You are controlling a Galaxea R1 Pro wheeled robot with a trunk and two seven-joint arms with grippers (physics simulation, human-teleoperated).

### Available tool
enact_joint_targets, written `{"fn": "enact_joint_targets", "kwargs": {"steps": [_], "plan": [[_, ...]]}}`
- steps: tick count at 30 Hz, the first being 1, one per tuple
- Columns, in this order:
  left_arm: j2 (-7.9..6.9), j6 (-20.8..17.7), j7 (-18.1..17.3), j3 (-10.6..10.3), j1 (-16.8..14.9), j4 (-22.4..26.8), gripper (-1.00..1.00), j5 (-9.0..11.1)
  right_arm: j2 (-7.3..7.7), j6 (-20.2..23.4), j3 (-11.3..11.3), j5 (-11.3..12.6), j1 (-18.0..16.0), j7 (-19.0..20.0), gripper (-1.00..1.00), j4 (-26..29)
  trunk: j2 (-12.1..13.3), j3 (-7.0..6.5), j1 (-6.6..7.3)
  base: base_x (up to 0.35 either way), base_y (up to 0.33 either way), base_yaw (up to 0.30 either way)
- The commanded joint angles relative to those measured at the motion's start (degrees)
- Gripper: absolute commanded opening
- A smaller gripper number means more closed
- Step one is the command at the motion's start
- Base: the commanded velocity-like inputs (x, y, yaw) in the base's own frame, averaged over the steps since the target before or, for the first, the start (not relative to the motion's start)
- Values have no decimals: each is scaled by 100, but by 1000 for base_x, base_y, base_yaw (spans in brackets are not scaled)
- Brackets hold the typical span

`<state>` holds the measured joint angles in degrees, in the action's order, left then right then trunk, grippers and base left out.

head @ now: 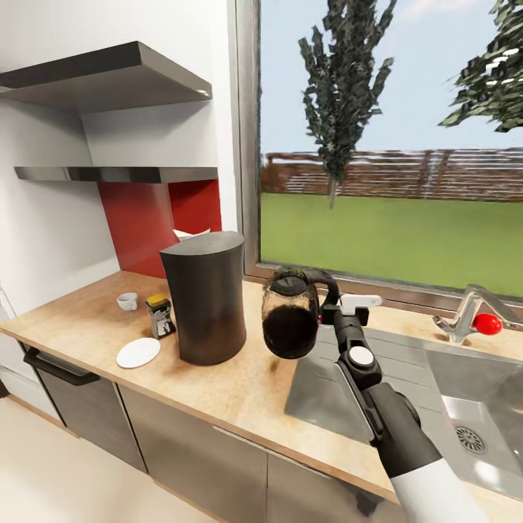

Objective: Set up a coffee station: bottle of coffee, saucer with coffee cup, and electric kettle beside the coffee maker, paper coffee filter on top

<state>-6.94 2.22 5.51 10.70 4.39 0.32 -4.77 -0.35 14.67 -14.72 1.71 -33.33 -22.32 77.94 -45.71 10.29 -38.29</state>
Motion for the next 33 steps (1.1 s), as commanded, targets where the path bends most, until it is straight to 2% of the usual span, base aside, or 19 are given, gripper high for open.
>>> {"fn": "enact_joint_targets", "kwargs": {"steps": [1, 8, 9, 13, 18, 25, 33], "plan": [[0, 15, 12, 42, 1, 3, 100, -50, 0, 34, -13, -5, -7, -36, -100, 6, -7, 7, -1, 0, 238, 0], [6, 12, 19, 45, 1, 3, 100, -55, 1, 28, -7, -9, -7, -36, -100, -19, -7, 7, -1, 44, 145, 0], [-27, 39, 11, 29, 4, 24, 100, -78, -32, -5, -35, 39, 27, -36, -100, -55, -7, 7, -1, 0, 0, 0], [-7, -5, 11, 54, 9, 21, 100, -63, -161, -129, -32, 88, 86, -38, -100, -189, -7, 7, -1, 0, 0, 0], [11, -19, 11, 63, 9, 21, 100, -43, -280, 26, -23, 28, 131, -44, -100, -37, -7, 7, -1, 0, 0, 0], [17, -12, 11, 63, 10, 20, 100, -42, -286, 131, -15, 23, 193, -46, -100, 144, -7, 7, -1, 0, 0, 0], [18, 2, 11, 55, 11, 20, 100, -49, -275, -83, 4, 22, 213, -53, -100, -146, -7, 7, -1, 0, 0, 0]]}}
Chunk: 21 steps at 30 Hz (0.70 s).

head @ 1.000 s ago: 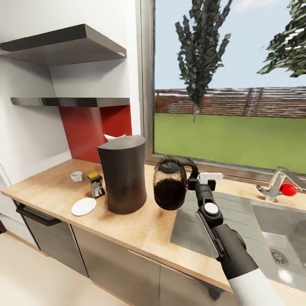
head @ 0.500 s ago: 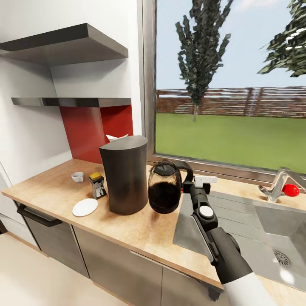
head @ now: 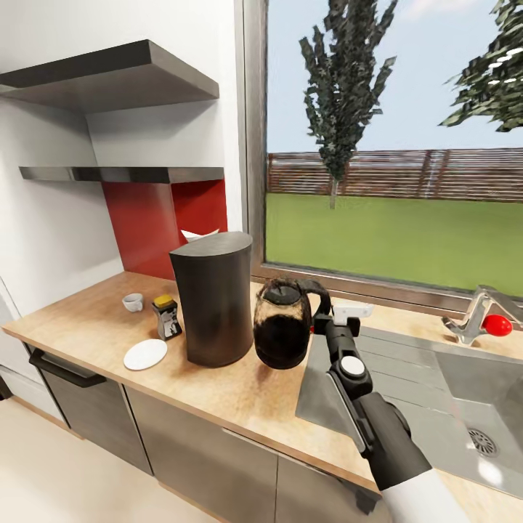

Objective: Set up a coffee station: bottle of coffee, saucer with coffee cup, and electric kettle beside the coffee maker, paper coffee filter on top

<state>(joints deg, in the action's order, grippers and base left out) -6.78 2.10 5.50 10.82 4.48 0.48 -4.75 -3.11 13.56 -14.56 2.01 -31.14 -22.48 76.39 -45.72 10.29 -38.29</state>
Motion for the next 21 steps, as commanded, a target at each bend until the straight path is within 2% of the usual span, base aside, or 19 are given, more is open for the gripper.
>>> {"fn": "enact_joint_targets", "kwargs": {"steps": [1, 5, 6, 14, 21], "plan": [[1, 15, 11, 43, 3, 4, 100, -51, 2, -1, -12, -8, -6, -37, -100, -27, -7, 7, -1, 0, 0, 0], [1, 18, 11, 43, 1, 4, 100, -52, -5, -120, -12, -8, -6, -37, -100, -171, -7, 7, -1, 0, 0, 0], [1, 18, 8, 43, 1, 4, 100, -52, -5, -1120, -12, -8, -6, -37, -100, -1010, -7, 7, -1, 0, 0, 0], [-4, 33, 12, 37, 1, 4, 100, -52, -2, -1627, -12, -8, -6, -37, -100, -1236, -7, 7, -1, 0, 0, 0], [-15, 32, 6, 35, 0, 4, 100, -52, -9, -1695, -12, -8, -6, -42, -100, -1351, -7, 7, -1, 0, 0, 0]]}}
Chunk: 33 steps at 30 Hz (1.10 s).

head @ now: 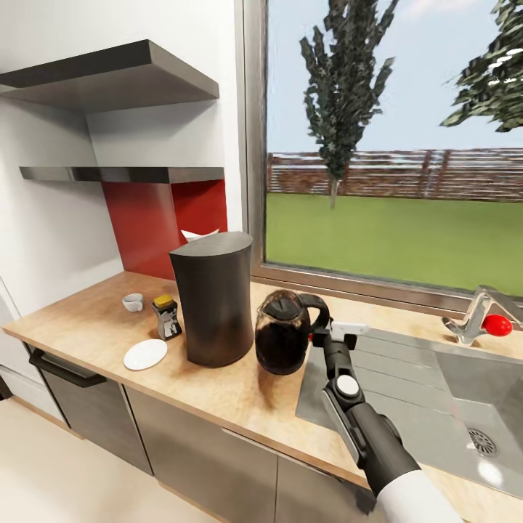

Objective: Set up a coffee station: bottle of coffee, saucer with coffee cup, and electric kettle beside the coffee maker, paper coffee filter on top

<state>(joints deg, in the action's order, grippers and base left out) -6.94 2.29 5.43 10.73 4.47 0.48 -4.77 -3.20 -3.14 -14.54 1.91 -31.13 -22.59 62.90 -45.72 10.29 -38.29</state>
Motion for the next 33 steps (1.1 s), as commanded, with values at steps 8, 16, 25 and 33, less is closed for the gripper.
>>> {"fn": "enact_joint_targets", "kwargs": {"steps": [8, 16, 25, 33], "plan": [[-28, -13, 19, 51, 2, 5, 100, -50, -5, -29, -10, 2, -7, -35, -100, -74, -6, 6, -1, 141, 0, 0], [-30, -25, 19, 58, 1, 5, 100, -50, -21, -2, -5, 2, -7, -35, -100, -72, -6, 6, -1, 105, 0, 0], [-44, -27, 13, 60, 5, 5, 100, -48, -23, 6, -5, 2, -7, -42, -100, -86, -6, 6, -1, 61, 0, 0], [-44, -27, 19, 53, 2, 5, 100, -49, -24, 13, -1, 2, -7, -219, -100, -92, -6, 6, -1, 35, 0, 0]]}}
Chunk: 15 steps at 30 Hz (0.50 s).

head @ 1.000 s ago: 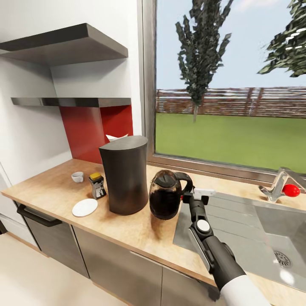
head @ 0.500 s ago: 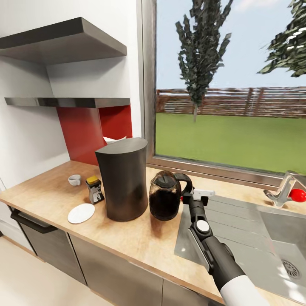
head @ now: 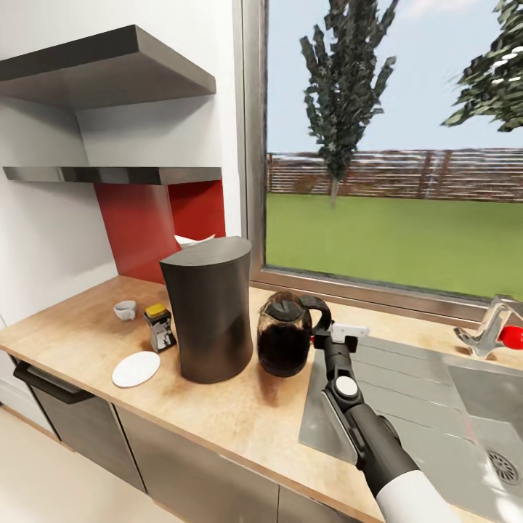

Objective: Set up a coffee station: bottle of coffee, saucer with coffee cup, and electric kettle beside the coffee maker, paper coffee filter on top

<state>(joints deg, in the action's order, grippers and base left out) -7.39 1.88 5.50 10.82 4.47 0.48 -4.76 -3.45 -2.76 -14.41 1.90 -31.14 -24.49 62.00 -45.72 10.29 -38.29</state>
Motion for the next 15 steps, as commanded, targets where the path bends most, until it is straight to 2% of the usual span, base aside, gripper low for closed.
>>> {"fn": "enact_joint_targets", "kwargs": {"steps": [1, 15], "plan": [[-3, 14, 13, 45, 1, 4, 100, -49, 0, -27, -16, 3, -7, -60, -100, -3, -6, 7, -1, 3, 0, 0], [-5, 14, 13, 53, 1, 4, 100, -44, -7, -32, -25, 3, -7, -126, -100, -44, -6, 7, -1, 24, 20, 0]]}}
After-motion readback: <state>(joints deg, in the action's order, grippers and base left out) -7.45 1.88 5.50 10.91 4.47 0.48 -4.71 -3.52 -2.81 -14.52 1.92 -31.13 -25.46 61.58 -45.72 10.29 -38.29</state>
